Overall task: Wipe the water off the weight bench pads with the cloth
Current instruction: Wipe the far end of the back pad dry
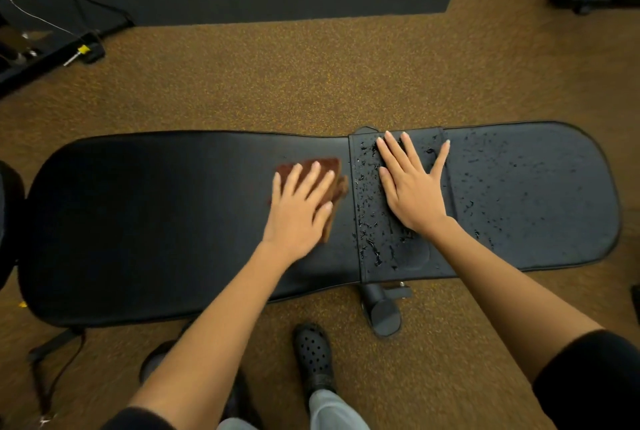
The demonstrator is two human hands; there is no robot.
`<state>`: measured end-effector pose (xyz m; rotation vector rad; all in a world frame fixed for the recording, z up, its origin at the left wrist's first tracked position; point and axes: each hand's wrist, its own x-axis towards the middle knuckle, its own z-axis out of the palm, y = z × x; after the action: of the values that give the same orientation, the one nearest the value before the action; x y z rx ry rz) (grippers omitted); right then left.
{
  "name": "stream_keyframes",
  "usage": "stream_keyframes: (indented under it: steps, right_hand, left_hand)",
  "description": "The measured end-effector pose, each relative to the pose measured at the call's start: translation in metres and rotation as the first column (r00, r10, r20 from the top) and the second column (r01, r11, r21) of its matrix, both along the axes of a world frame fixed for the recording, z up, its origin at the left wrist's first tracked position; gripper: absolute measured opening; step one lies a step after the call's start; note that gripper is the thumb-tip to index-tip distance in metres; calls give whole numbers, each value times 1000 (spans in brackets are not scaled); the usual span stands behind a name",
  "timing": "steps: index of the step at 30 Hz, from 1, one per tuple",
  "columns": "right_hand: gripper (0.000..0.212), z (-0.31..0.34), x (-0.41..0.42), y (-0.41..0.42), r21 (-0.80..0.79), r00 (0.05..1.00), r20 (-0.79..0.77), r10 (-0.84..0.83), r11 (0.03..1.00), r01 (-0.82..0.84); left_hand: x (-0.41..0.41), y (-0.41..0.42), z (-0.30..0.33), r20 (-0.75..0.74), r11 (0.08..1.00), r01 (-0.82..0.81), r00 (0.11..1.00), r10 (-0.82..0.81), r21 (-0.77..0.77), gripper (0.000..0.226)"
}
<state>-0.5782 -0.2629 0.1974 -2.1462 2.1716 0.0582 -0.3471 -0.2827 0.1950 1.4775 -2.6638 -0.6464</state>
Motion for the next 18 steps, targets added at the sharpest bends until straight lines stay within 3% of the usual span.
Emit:
stream_keyframes:
  steps: [5, 11, 14, 18]
  right_hand:
    - [54, 3, 0, -2, 35, 999, 38, -13, 999, 12]
    - [56, 7, 0, -1, 60, 999, 37, -14, 998, 11]
    - [55, 8, 0, -1, 58, 998, 52, -22, 998, 19]
    - [52, 7, 2, -1, 59, 998, 53, -29, 998, 26]
  left_hand:
    - [-2, 74, 0, -51, 990, 144, 988, -144, 1, 52]
    - [32, 115, -12, 136, 926, 370, 924, -359, -71, 77]
    - [39, 112, -15, 65, 949, 311, 949, -307, -56, 67]
    - [15, 74, -5, -16, 999, -43, 999, 43, 29, 50]
